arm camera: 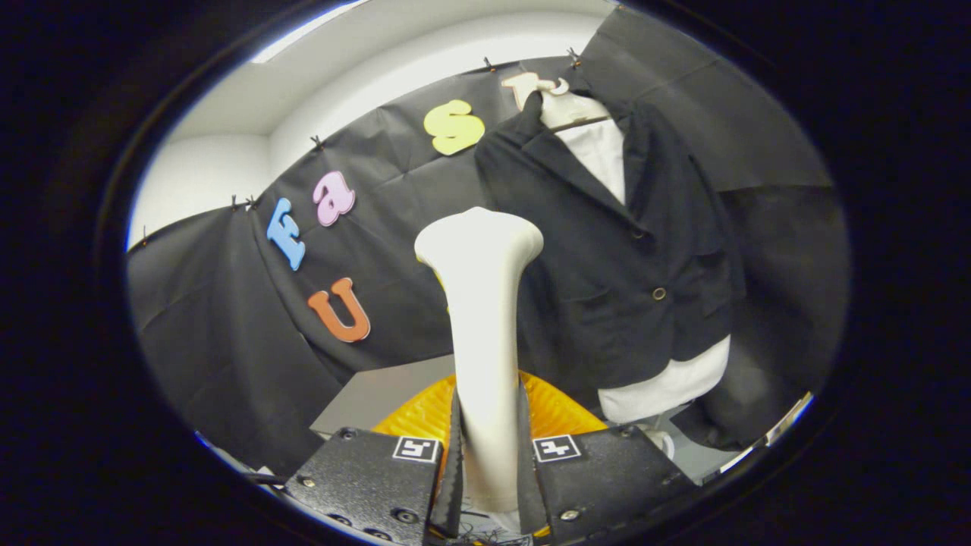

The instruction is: Iron the clothes twice with a garment steamer, once on the left side and once on the right side.

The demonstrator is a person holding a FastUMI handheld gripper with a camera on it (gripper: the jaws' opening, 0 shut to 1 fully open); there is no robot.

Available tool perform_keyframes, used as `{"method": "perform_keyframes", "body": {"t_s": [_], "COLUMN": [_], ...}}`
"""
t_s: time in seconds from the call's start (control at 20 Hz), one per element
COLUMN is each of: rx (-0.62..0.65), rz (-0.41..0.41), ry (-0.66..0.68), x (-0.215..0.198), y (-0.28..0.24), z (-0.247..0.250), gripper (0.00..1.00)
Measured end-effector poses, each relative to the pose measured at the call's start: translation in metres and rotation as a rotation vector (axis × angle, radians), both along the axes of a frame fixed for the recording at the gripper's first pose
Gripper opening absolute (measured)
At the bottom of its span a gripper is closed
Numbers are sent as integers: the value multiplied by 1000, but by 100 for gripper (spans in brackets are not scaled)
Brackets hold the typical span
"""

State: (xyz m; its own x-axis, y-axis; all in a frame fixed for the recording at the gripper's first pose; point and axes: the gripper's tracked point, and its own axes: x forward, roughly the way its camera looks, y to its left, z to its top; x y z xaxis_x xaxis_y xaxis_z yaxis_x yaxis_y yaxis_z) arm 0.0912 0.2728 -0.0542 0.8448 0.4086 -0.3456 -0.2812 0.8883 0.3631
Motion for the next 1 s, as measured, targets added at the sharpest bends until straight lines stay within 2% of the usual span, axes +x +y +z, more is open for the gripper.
{"method": "perform_keyframes", "body": {"t_s": [0.55, 0.75, 1.0], "rx": [-12, -44, -53], "rz": [-168, -168, -154], "ry": [-235, -314, -382], "x": [64, 84, 124], "y": [-134, -141, -116], "z": [83, 109, 127], "gripper": [32, 32, 32]}}
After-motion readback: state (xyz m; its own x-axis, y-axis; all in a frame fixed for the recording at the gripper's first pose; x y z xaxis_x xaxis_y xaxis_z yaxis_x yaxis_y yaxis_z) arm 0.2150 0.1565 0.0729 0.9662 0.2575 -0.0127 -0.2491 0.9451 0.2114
